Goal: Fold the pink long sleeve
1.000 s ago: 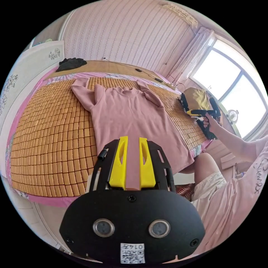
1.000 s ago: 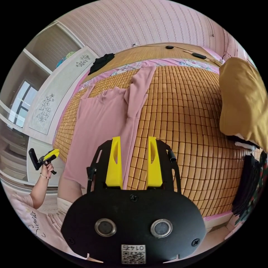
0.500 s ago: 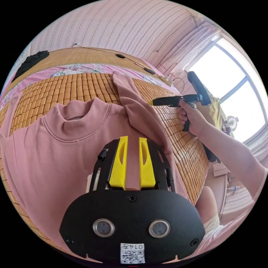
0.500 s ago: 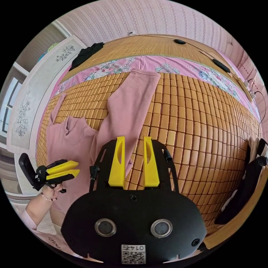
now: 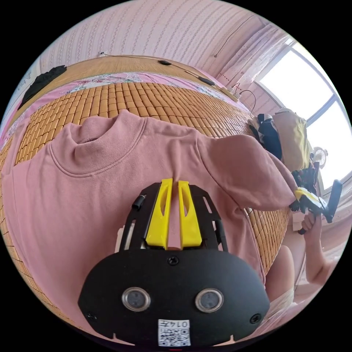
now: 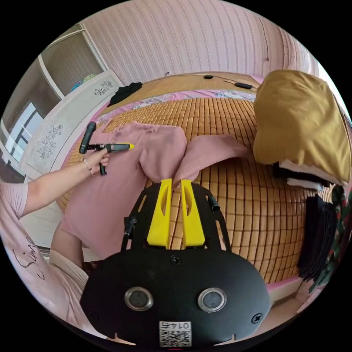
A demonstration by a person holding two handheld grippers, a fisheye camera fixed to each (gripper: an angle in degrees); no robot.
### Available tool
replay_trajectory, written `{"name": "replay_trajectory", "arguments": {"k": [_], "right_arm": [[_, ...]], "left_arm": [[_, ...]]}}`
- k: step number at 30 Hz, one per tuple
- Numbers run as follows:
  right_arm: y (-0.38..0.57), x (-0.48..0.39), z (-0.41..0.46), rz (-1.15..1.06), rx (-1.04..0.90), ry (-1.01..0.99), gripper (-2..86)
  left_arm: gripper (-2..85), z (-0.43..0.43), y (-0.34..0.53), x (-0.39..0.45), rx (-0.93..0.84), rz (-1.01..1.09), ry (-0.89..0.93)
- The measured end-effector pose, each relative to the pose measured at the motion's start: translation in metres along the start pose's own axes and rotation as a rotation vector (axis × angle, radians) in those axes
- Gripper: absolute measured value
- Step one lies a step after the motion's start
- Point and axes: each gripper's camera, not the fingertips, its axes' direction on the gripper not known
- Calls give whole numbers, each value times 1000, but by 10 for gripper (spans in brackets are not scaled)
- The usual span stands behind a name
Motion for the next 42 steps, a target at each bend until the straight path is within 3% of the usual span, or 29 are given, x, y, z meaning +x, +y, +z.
{"name": "replay_trajectory", "arguments": {"k": [3,6,9,12,17,22,24,33,37,42], "right_arm": [[46,18,-3,109,-65,82,117],[47,42,-14,217,48,109,126],[33,64,-10,322,142,156,96],[18,70,27,324,33,122,25],[6,44,50,156,-3,302,1],[-7,18,78,-68,39,614,-3],[-17,18,83,-78,57,633,-4],[-47,9,64,98,48,473,-8],[-19,-75,49,-88,72,246,-6],[-15,-190,77,-347,31,201,11]], "left_arm": [[41,-4,4,12,-7,3,54],[44,-1,5,37,-65,79,49],[45,2,9,69,-89,162,42],[44,10,14,93,-116,228,23],[43,29,14,96,-190,229,-18],[43,26,17,92,-198,231,11],[44,22,19,92,-195,231,30],[51,-24,36,82,-160,194,110],[55,-112,98,59,-71,234,121],[53,-208,221,0,-113,112,-59]]}}
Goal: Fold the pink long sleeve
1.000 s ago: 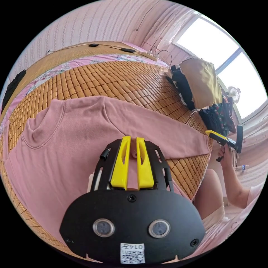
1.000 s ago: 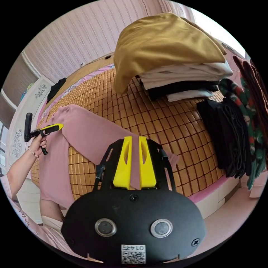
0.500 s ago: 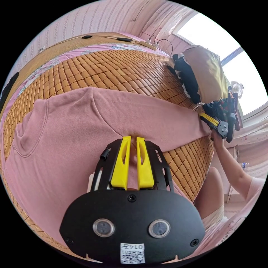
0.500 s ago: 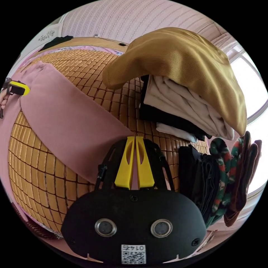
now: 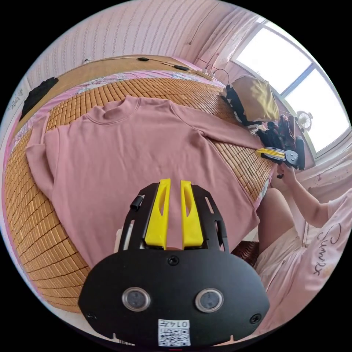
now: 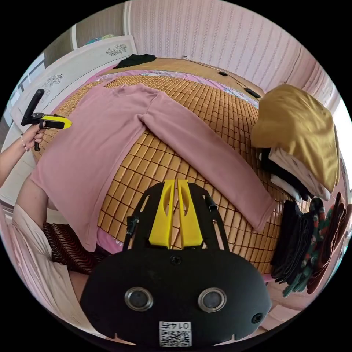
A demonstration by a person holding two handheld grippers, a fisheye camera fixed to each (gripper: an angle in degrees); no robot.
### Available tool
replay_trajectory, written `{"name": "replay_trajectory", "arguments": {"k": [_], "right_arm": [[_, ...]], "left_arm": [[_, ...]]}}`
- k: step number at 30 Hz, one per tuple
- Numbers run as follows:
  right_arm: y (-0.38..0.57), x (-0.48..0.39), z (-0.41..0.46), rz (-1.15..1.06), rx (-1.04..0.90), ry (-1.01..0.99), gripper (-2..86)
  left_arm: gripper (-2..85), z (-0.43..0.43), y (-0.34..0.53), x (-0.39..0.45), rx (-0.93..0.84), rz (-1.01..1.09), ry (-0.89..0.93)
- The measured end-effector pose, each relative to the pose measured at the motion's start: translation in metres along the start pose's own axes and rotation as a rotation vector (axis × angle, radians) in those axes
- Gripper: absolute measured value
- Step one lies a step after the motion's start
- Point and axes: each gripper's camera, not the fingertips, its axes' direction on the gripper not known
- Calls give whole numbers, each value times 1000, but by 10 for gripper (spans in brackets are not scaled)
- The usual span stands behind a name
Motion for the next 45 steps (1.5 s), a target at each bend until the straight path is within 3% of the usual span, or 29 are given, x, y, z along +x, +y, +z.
{"name": "replay_trajectory", "arguments": {"k": [4,10,16,22,25,28,33,36,39,45], "right_arm": [[-94,-76,8,-283,2,-107,65],[-273,-200,17,-535,29,-324,91],[-432,-340,74,-636,-28,-250,100],[-512,-448,164,-603,-141,-53,110],[-533,-464,185,-540,-186,-80,72],[-541,-470,174,-627,-169,-163,40],[-507,-432,67,-893,215,-538,37],[-502,-400,54,-819,273,-596,56],[-513,-389,84,-705,179,-525,64],[-531,-409,140,-639,5,-456,78]], "left_arm": [[55,-58,99,-42,46,-225,-82],[56,-93,157,-73,165,-351,-121],[55,-87,175,-83,163,-370,-57],[43,-117,194,-80,206,-342,-67],[41,-131,202,-78,218,-330,-62],[41,-147,208,-79,224,-324,-37],[45,-171,220,-78,248,-322,-1],[47,-197,228,-77,306,-333,21],[47,-239,247,-80,425,-377,10],[49,-318,294,-132,507,-581,-223]]}}
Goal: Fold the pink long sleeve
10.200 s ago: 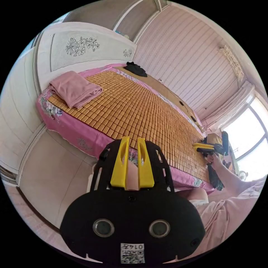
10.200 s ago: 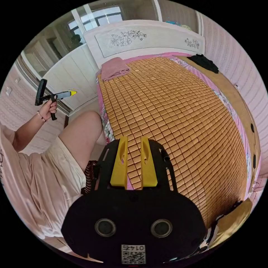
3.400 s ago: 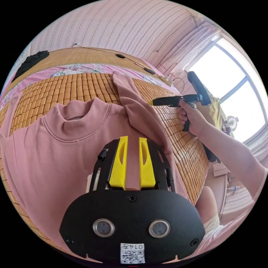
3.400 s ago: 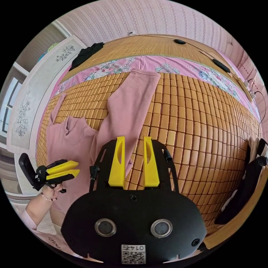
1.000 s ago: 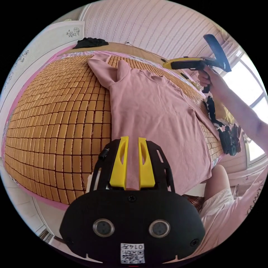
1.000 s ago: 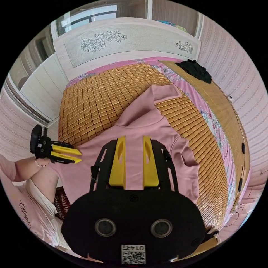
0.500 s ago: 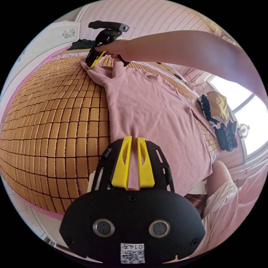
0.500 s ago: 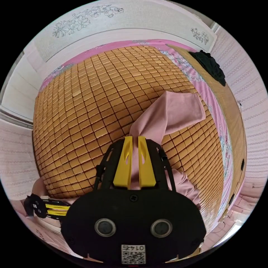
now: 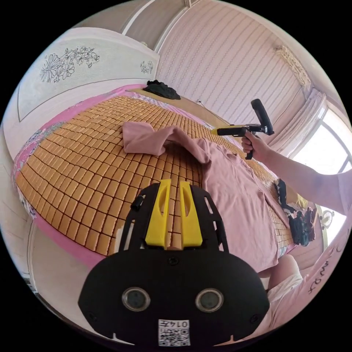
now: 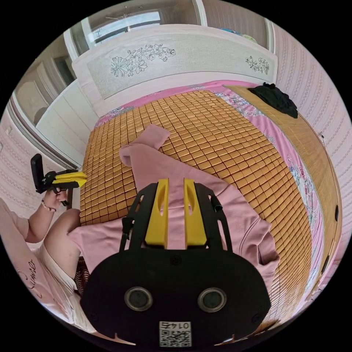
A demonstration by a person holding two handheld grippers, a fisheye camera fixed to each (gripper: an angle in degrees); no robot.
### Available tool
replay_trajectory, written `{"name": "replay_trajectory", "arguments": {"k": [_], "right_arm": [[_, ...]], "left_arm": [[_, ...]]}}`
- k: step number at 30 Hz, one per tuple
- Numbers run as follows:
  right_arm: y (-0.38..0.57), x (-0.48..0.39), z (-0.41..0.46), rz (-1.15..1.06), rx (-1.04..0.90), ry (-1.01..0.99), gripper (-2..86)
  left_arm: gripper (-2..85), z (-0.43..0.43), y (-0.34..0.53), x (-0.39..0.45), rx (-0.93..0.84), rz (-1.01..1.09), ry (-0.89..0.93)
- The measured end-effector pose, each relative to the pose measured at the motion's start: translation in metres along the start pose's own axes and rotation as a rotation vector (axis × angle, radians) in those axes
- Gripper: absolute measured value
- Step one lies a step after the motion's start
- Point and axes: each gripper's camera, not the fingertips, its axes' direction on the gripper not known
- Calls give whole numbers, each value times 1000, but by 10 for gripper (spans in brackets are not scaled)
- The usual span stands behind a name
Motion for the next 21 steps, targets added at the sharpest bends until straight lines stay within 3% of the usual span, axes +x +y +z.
{"name": "replay_trajectory", "arguments": {"k": [7,11,14,18,20,21], "right_arm": [[-42,-2,76,40,-223,48,80],[-52,-2,91,54,-257,107,57],[-55,-2,90,27,-270,125,34],[-54,-9,70,-47,-155,164,-1],[-59,-12,72,-58,-168,116,-6],[-62,-14,77,-55,-185,123,-7]], "left_arm": [[108,49,-107,-21,-188,156,-275],[53,87,-133,-17,-363,217,-189],[23,56,-133,-7,-391,271,-140],[9,-50,-118,25,-416,416,53],[4,-93,-124,37,-341,469,21],[1,-105,-130,37,-306,480,-110]]}}
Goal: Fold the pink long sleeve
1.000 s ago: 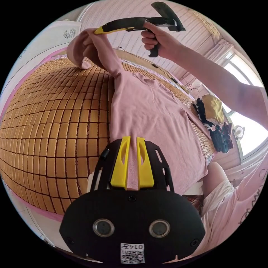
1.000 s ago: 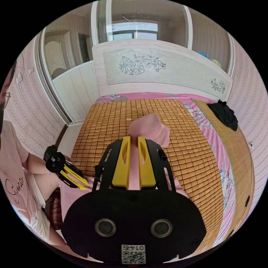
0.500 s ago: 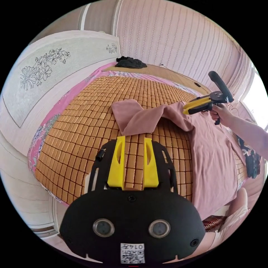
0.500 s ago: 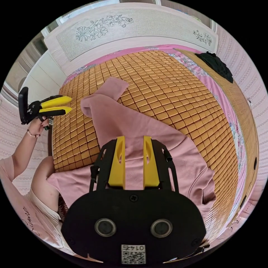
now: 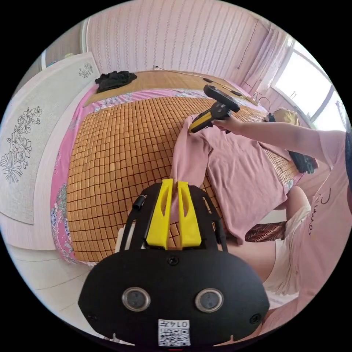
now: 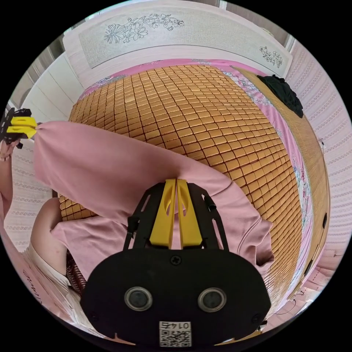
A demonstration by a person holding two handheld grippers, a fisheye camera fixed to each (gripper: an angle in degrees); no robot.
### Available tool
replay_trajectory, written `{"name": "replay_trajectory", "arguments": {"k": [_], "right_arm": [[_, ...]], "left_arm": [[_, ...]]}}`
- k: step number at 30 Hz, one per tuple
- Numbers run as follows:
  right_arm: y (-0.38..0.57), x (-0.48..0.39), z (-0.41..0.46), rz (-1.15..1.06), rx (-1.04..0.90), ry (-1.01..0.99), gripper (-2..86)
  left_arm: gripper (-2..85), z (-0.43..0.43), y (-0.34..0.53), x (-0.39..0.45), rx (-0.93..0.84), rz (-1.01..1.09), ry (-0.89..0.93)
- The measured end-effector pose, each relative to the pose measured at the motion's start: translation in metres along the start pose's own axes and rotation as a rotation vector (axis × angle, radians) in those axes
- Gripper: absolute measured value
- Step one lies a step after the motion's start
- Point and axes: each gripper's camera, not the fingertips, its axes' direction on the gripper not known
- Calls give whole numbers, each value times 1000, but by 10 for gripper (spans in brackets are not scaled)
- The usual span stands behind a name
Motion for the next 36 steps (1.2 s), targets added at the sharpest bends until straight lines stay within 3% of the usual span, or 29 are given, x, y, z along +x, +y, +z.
{"name": "replay_trajectory", "arguments": {"k": [1,3,7,13,16,17,22,29,31,32,36], "right_arm": [[-5,-4,6,4,-17,43,-8],[-11,-7,17,11,-49,94,-9],[-18,-4,32,58,-85,77,-9],[-18,6,34,79,-105,13,-10],[-13,13,34,103,-101,-29,-10],[-12,13,33,106,-98,-34,-10],[3,15,32,119,-72,-56,-8],[11,-2,29,56,-121,39,-5],[12,-6,28,35,-123,86,-5],[13,-6,27,42,-115,92,-5],[22,7,24,189,-92,39,-5]], "left_arm": [[-2,1,-2,-10,-26,-50,-169],[1,19,0,-30,-88,-108,-271],[39,49,30,-54,-159,-262,1],[75,52,109,-57,-264,-437,-3],[90,57,137,-56,-189,-538,288],[90,58,139,-51,-185,-541,309],[81,54,136,-7,-186,-480,84],[-2,49,129,-6,-227,-406,52],[-6,39,116,-7,-265,-307,-214],[-6,36,112,-11,-259,-290,-265],[10,29,100,-58,-159,-363,-284]]}}
